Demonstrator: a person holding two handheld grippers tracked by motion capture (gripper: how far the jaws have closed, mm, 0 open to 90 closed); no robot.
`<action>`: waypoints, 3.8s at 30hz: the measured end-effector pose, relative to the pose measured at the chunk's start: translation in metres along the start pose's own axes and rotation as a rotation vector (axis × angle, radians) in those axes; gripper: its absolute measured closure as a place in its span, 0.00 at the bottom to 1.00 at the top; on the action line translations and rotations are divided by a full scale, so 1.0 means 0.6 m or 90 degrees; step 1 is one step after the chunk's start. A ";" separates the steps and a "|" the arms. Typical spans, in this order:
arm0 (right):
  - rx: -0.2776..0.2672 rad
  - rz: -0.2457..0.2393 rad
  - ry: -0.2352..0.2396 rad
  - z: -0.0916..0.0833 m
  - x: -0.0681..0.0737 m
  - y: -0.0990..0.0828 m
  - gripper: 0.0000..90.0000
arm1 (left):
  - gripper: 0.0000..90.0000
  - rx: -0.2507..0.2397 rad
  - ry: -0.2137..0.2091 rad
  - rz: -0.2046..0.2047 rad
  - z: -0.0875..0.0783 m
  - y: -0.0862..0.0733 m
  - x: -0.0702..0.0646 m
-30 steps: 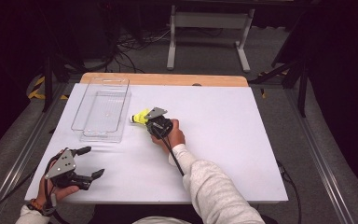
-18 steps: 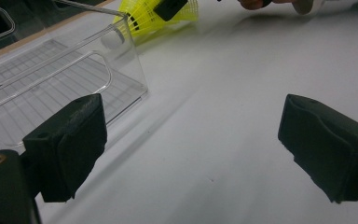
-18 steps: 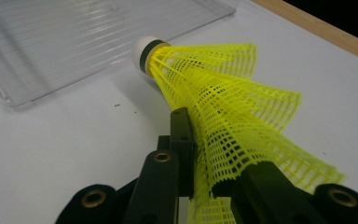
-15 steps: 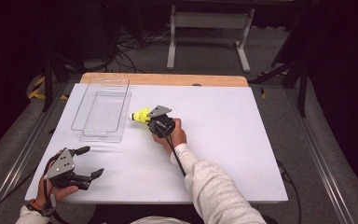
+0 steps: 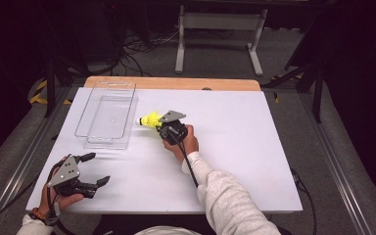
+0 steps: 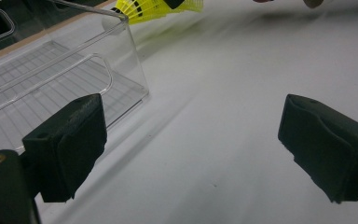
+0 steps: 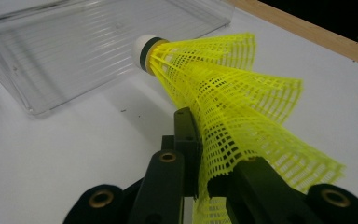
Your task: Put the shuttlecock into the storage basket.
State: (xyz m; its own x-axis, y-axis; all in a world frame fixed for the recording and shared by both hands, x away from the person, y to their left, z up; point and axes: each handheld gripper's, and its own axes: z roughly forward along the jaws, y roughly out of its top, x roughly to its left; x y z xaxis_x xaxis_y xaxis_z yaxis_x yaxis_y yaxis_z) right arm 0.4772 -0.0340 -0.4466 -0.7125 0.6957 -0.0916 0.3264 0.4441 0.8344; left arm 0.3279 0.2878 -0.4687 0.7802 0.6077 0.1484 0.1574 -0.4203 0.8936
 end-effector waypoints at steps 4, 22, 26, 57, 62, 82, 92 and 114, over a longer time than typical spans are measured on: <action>-0.021 0.014 0.004 -0.016 -0.005 0.001 0.97 | 0.10 0.002 -0.001 0.001 0.002 0.000 -0.002; -0.071 0.000 0.032 -0.053 0.001 0.043 0.97 | 0.10 -0.007 0.011 -0.002 -0.003 0.001 -0.003; -0.080 -0.006 0.038 -0.054 0.006 0.056 0.97 | 0.10 -0.008 0.013 -0.003 -0.003 0.001 -0.002; -0.069 -0.041 0.109 -0.008 0.068 0.132 0.97 | 0.09 -0.028 0.020 -0.013 -0.009 0.002 0.001; -0.064 -0.049 0.117 0.000 0.078 0.139 0.97 | 0.09 -0.027 0.015 -0.014 -0.007 0.002 0.000; -0.032 -0.083 0.150 0.049 0.118 0.180 0.97 | 0.09 -0.026 0.005 -0.010 -0.005 0.002 -0.002; -0.007 -0.089 0.167 0.084 0.129 0.187 0.97 | 0.09 -0.027 -0.001 -0.012 -0.004 0.001 -0.001; 0.068 -0.135 0.177 0.137 0.136 0.177 0.97 | 0.09 -0.024 -0.011 -0.006 0.001 0.002 -0.004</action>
State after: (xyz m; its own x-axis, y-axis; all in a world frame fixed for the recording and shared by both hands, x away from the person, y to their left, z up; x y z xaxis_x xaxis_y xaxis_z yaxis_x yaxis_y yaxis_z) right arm 0.5046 0.1160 -0.4103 -0.9085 0.4074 -0.0931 0.2051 0.6288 0.7501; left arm 0.3266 0.2851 -0.4682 0.7891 0.5996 0.1335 0.1415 -0.3888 0.9104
